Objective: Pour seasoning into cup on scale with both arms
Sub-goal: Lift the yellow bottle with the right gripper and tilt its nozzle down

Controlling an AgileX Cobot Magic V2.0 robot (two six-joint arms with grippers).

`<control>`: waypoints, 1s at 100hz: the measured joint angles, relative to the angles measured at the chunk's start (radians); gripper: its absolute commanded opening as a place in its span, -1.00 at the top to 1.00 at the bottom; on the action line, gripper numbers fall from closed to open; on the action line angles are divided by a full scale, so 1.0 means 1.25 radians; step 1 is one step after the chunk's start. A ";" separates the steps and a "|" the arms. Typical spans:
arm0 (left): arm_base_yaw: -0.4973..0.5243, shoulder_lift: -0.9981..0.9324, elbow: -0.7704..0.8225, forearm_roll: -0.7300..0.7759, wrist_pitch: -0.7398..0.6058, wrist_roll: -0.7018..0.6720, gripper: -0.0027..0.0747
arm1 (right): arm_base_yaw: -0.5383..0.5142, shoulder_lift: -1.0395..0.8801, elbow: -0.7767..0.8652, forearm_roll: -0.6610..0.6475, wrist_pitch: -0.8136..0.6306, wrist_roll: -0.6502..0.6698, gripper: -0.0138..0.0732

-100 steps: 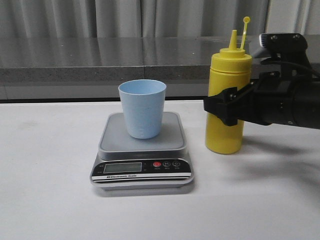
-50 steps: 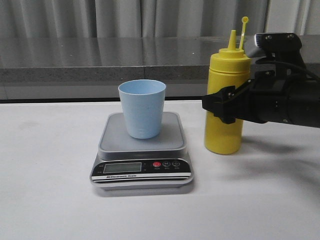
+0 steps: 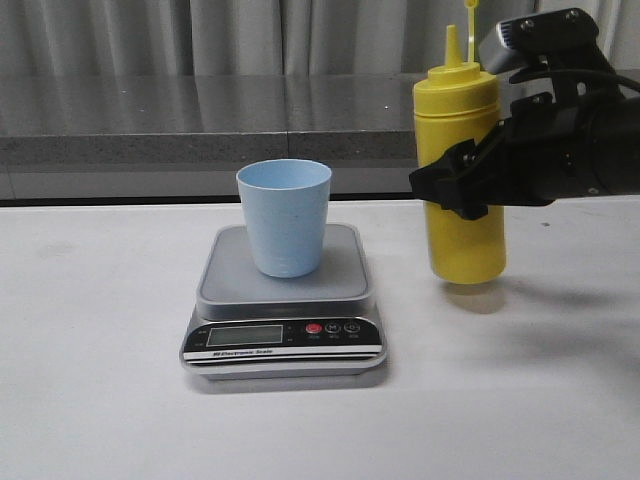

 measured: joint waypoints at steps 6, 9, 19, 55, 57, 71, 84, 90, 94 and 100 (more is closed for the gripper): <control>0.000 0.000 0.000 0.000 0.000 0.000 0.98 | 0.000 -0.012 -0.019 -0.054 0.052 -0.001 0.34; 0.000 0.000 0.000 0.000 0.000 0.000 0.98 | 0.000 -0.019 -0.031 -0.081 0.073 -0.001 0.34; 0.000 0.000 0.000 0.000 0.000 0.000 0.98 | 0.003 -0.027 -0.065 -0.176 0.142 -0.002 0.34; 0.000 0.000 0.000 0.000 0.000 0.000 0.98 | 0.099 -0.036 -0.213 -0.290 0.528 -0.005 0.34; 0.000 0.000 0.000 0.000 0.000 0.000 0.98 | 0.106 -0.036 -0.221 -0.299 0.540 -0.005 0.34; 0.000 0.000 0.000 0.000 0.000 0.000 0.98 | 0.153 -0.036 -0.267 -0.373 0.634 -0.006 0.34; 0.000 0.000 0.000 0.000 0.000 0.000 0.98 | 0.193 -0.036 -0.295 -0.440 0.712 -0.008 0.34; 0.000 0.000 0.000 0.000 0.000 0.000 0.98 | 0.207 -0.036 -0.305 -0.470 0.740 -0.008 0.34; 0.000 0.000 0.000 0.000 0.000 0.000 0.98 | 0.217 -0.034 -0.309 -0.494 0.760 -0.008 0.34; 0.000 0.000 0.000 0.000 0.000 0.000 0.98 | 0.230 -0.031 -0.313 -0.533 0.788 -0.008 0.34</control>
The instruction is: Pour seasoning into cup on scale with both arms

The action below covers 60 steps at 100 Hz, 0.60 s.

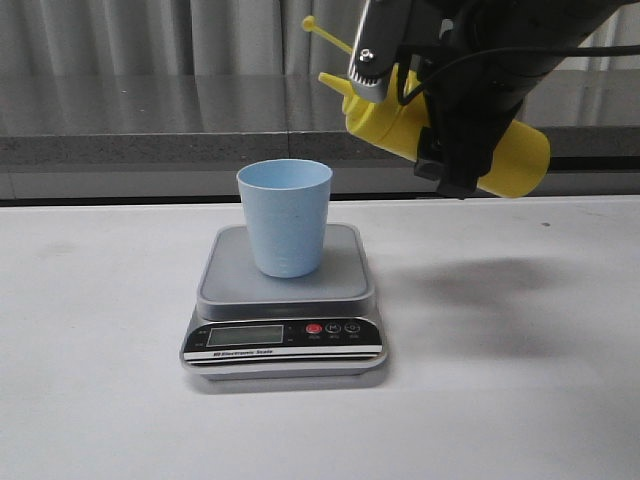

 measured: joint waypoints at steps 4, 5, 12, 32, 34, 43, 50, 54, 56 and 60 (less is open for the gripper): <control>0.000 0.000 0.000 0.000 0.000 0.000 0.98 | 0.008 0.002 -0.001 -0.025 0.017 0.000 0.34; 0.000 0.000 0.000 0.000 0.000 0.000 0.98 | 0.010 0.004 -0.001 -0.029 0.019 0.000 0.34; 0.000 0.000 0.000 0.000 0.000 0.000 0.98 | 0.022 0.005 -0.001 -0.064 0.046 -0.002 0.34; 0.000 0.000 0.000 0.000 0.000 0.000 0.98 | 0.047 0.011 -0.002 -0.136 0.085 -0.002 0.34; 0.000 0.000 0.000 0.000 0.000 0.000 0.98 | 0.048 0.011 -0.002 -0.143 0.087 -0.002 0.34; 0.000 0.000 0.000 0.000 0.000 0.000 0.98 | 0.059 0.017 -0.006 -0.170 0.100 -0.002 0.34; 0.000 0.000 0.000 0.000 0.000 0.000 0.98 | 0.064 0.020 -0.008 -0.190 0.107 -0.002 0.34; 0.000 0.000 0.000 0.000 0.000 0.000 0.98 | 0.068 0.020 -0.010 -0.205 0.113 -0.002 0.34; 0.000 0.000 0.000 0.000 0.000 0.000 0.98 | 0.070 0.020 -0.013 -0.213 0.116 -0.002 0.34; 0.000 0.000 0.000 0.000 0.000 0.000 0.98 | 0.071 0.024 -0.017 -0.229 0.127 -0.002 0.34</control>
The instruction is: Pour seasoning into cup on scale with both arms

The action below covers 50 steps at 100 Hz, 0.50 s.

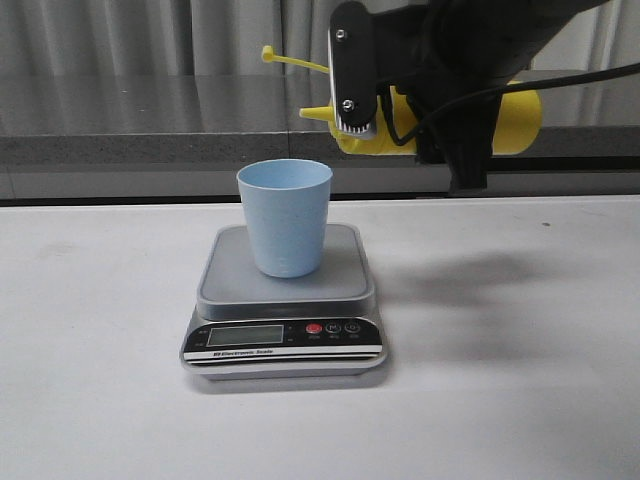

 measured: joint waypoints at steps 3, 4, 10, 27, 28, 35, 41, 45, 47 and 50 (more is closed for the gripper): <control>0.000 0.000 0.000 0.000 0.000 0.000 0.98 | 0.002 0.004 -0.005 -0.009 0.006 0.000 0.34; 0.000 0.000 0.000 0.000 0.000 0.000 0.98 | 0.002 0.005 -0.006 -0.014 0.009 0.000 0.34; 0.000 0.000 0.000 0.000 0.000 0.000 0.98 | 0.004 0.014 -0.014 -0.040 0.026 0.000 0.34; 0.000 0.000 0.000 0.000 0.000 0.000 0.98 | 0.004 0.029 -0.019 -0.108 0.050 0.000 0.34; 0.000 0.000 0.000 0.000 0.000 0.000 0.98 | 0.004 0.031 -0.019 -0.115 0.050 0.000 0.34; 0.000 0.000 0.000 0.000 0.000 0.000 0.98 | 0.004 0.035 -0.019 -0.144 0.054 0.000 0.34; 0.000 0.000 0.000 0.000 0.000 0.000 0.98 | 0.005 0.034 -0.019 -0.165 0.055 0.000 0.34; 0.000 0.000 0.000 0.000 0.000 0.000 0.98 | 0.008 0.034 -0.019 -0.180 0.057 0.000 0.34; 0.000 0.000 0.000 0.000 0.000 0.000 0.98 | 0.010 0.034 -0.019 -0.188 0.057 0.000 0.34; 0.000 0.000 0.000 0.000 0.000 0.000 0.98 | 0.011 0.034 -0.019 -0.197 0.059 0.000 0.34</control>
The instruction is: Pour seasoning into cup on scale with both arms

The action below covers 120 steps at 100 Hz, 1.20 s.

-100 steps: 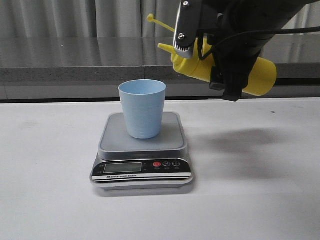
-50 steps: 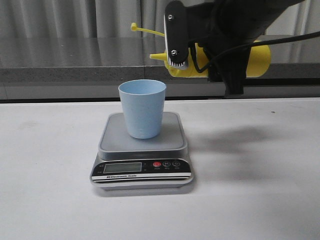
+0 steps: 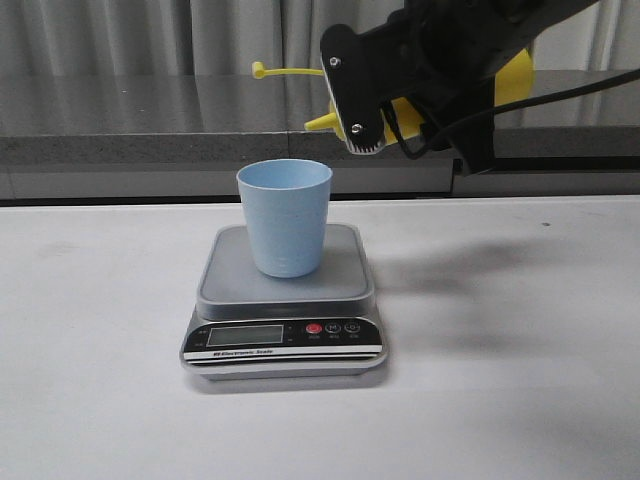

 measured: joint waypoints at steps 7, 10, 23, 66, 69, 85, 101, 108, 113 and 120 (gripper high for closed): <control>0.000 0.000 0.000 0.000 0.000 0.000 0.98 | 0.009 0.000 0.000 -0.027 0.000 0.000 0.34; 0.000 0.000 0.000 0.000 0.000 0.000 0.98 | 0.012 0.000 0.000 -0.038 0.000 0.000 0.34; 0.000 0.000 0.000 0.000 0.000 0.000 0.98 | 0.023 0.000 0.000 -0.069 0.000 -0.001 0.34; 0.000 0.000 0.000 0.000 0.000 0.000 0.98 | 0.024 0.000 0.000 -0.076 0.006 -0.008 0.34; 0.000 0.000 0.000 0.000 0.000 0.000 0.98 | 0.024 0.000 0.000 -0.076 0.010 -0.006 0.34; 0.000 0.000 0.000 0.000 0.000 0.000 0.98 | 0.024 0.000 0.000 -0.044 0.023 0.064 0.34; 0.000 0.000 0.000 0.000 0.000 0.000 0.98 | 0.024 0.000 0.000 -0.002 0.036 0.207 0.34; 0.000 0.000 0.000 0.000 0.000 0.000 0.98 | 0.024 0.000 0.000 0.016 0.046 0.285 0.34; 0.000 0.000 0.000 0.000 0.000 0.000 0.98 | 0.024 0.000 0.000 0.025 0.052 0.349 0.34; 0.000 0.000 0.000 0.000 0.000 0.000 0.98 | 0.024 -0.007 0.000 0.031 0.055 0.432 0.34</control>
